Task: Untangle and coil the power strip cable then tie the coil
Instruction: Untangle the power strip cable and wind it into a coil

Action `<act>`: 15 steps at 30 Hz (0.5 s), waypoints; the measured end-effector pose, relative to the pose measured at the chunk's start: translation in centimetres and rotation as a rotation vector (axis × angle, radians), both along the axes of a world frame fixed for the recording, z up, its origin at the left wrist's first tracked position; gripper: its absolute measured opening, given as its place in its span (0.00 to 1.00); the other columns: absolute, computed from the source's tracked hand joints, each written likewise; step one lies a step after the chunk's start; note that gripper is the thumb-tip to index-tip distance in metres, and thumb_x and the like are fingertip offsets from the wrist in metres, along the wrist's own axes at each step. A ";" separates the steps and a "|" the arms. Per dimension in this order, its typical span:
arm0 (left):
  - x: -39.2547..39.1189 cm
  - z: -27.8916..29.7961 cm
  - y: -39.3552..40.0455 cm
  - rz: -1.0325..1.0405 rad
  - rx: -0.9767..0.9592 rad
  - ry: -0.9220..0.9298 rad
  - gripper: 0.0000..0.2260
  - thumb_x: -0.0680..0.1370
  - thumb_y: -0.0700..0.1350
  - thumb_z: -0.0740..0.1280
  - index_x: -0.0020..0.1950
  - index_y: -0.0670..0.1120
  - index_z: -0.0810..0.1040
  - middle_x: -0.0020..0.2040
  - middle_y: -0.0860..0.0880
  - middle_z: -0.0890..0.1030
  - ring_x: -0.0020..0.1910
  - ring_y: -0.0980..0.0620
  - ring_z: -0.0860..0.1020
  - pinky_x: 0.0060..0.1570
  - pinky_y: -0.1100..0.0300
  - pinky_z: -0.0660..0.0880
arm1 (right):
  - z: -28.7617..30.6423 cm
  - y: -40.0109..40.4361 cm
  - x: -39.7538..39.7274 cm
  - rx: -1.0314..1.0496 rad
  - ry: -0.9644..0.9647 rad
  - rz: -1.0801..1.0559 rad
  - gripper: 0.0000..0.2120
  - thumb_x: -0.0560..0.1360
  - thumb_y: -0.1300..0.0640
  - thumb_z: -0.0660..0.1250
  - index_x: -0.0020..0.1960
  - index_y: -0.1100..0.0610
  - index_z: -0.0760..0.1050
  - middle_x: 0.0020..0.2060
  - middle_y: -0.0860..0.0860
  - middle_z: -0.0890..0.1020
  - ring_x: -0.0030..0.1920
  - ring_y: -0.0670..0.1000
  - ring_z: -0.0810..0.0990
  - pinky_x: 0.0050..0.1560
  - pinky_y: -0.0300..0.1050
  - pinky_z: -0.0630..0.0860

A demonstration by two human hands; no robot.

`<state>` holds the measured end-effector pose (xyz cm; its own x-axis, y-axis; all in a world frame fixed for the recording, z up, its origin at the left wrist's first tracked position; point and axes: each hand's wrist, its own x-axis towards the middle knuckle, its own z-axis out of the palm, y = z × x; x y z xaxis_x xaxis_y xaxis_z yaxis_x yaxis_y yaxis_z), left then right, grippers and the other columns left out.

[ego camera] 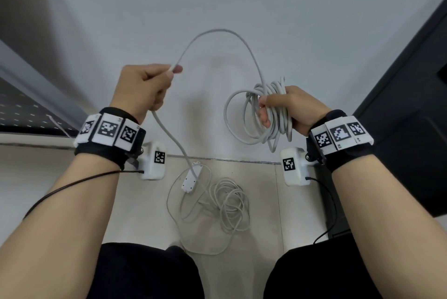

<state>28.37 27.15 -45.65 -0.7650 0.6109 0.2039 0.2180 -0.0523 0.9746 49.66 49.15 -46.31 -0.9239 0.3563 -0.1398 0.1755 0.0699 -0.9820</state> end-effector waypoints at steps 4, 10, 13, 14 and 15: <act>-0.3 1.6 -1.0 -0.106 0.136 0.030 0.09 0.79 0.46 0.66 0.56 0.50 0.84 0.25 0.55 0.62 0.22 0.54 0.58 0.24 0.66 0.61 | 0.1 -0.2 -0.1 -0.042 0.015 0.012 0.16 0.78 0.50 0.67 0.37 0.60 0.75 0.28 0.59 0.77 0.28 0.56 0.76 0.35 0.45 0.76; 0.0 -0.5 -0.1 -0.083 -0.141 -0.005 0.10 0.81 0.42 0.64 0.53 0.51 0.84 0.24 0.57 0.63 0.23 0.56 0.58 0.23 0.67 0.55 | 0.1 -0.4 0.0 -0.041 -0.045 -0.015 0.19 0.78 0.45 0.66 0.38 0.60 0.75 0.29 0.58 0.77 0.28 0.57 0.76 0.33 0.47 0.76; -0.2 -1.0 0.4 -0.046 -0.209 -0.049 0.12 0.79 0.36 0.62 0.50 0.46 0.84 0.26 0.54 0.67 0.24 0.55 0.60 0.24 0.67 0.57 | 0.2 -0.4 -0.1 -0.061 -0.062 -0.019 0.21 0.78 0.43 0.65 0.40 0.60 0.74 0.29 0.58 0.77 0.27 0.57 0.76 0.31 0.45 0.76; -0.2 -1.1 0.5 -0.034 -0.218 -0.063 0.13 0.77 0.33 0.61 0.49 0.45 0.84 0.28 0.51 0.69 0.24 0.55 0.62 0.24 0.66 0.58 | 0.2 -0.5 -0.2 -0.077 -0.067 -0.016 0.21 0.79 0.42 0.64 0.40 0.60 0.74 0.29 0.58 0.77 0.27 0.56 0.76 0.30 0.44 0.76; -0.2 -1.2 0.6 -0.033 -0.224 -0.063 0.14 0.76 0.31 0.60 0.48 0.44 0.83 0.30 0.49 0.72 0.26 0.55 0.64 0.24 0.66 0.61 | 0.3 -0.5 -0.3 -0.093 -0.069 -0.013 0.22 0.79 0.42 0.63 0.40 0.60 0.74 0.29 0.58 0.77 0.27 0.56 0.76 0.30 0.44 0.75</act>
